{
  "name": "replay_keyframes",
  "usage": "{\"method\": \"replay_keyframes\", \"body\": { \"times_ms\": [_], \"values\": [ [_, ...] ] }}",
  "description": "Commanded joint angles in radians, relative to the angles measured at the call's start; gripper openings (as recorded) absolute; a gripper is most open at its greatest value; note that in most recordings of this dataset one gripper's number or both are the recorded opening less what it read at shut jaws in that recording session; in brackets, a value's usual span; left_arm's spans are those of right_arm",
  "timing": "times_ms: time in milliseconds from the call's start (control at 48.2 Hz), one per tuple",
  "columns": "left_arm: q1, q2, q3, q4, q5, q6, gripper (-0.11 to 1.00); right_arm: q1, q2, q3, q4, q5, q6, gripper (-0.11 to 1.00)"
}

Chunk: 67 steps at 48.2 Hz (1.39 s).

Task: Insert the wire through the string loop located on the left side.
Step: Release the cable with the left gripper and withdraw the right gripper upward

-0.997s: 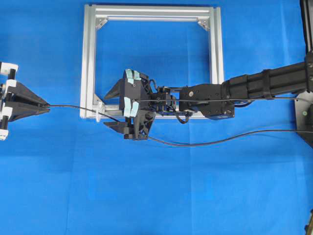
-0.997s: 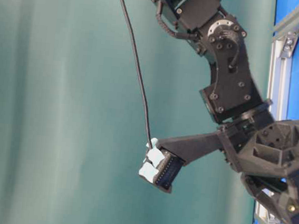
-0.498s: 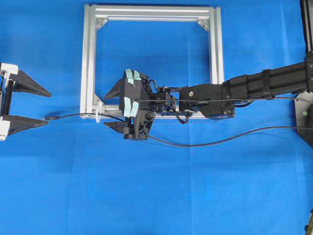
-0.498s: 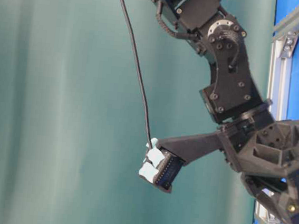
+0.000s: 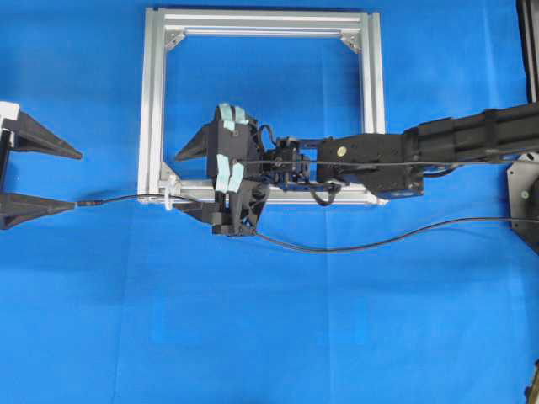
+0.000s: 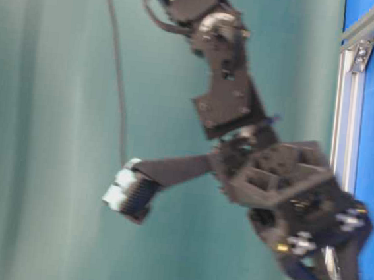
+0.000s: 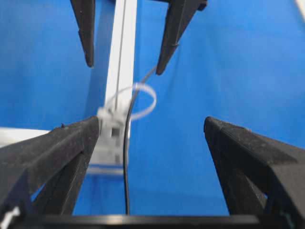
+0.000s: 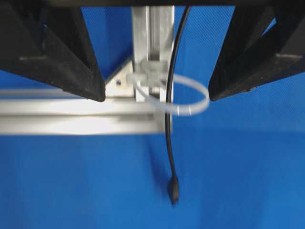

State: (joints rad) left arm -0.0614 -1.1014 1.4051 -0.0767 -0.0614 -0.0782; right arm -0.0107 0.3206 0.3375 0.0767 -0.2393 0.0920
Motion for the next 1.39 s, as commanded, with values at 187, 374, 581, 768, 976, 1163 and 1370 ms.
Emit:
{"method": "replay_keyframes", "body": {
  "times_ms": [187, 374, 581, 768, 976, 1163, 1370],
  "values": [
    [-0.003, -0.043, -0.044, 0.006, -0.009, 0.005, 0.87, 0.002, -0.132, -0.015, -0.008, 0.052, -0.003, 0.96],
    [-0.003, -0.078, -0.061, 0.011, -0.011, 0.017, 0.87, 0.002, -0.176, -0.015, -0.008, 0.074, -0.003, 0.96],
    [-0.003, -0.086, -0.064, 0.014, -0.011, 0.055, 0.86, 0.002, -0.183, -0.015, -0.008, 0.069, -0.003, 0.96],
    [-0.003, -0.086, -0.063, 0.012, -0.011, 0.057, 0.86, 0.002, -0.183, -0.015, -0.008, 0.067, -0.003, 0.96],
    [-0.002, -0.086, -0.063, 0.014, -0.011, 0.057, 0.86, 0.002, -0.183, -0.015, -0.008, 0.067, -0.003, 0.96],
    [-0.003, -0.084, -0.063, 0.014, -0.008, 0.058, 0.86, 0.0, -0.183, -0.015, -0.008, 0.067, -0.002, 0.96],
    [-0.003, -0.084, -0.064, 0.014, -0.006, 0.058, 0.86, 0.0, -0.184, -0.017, -0.008, 0.064, -0.002, 0.96]
  ]
}}
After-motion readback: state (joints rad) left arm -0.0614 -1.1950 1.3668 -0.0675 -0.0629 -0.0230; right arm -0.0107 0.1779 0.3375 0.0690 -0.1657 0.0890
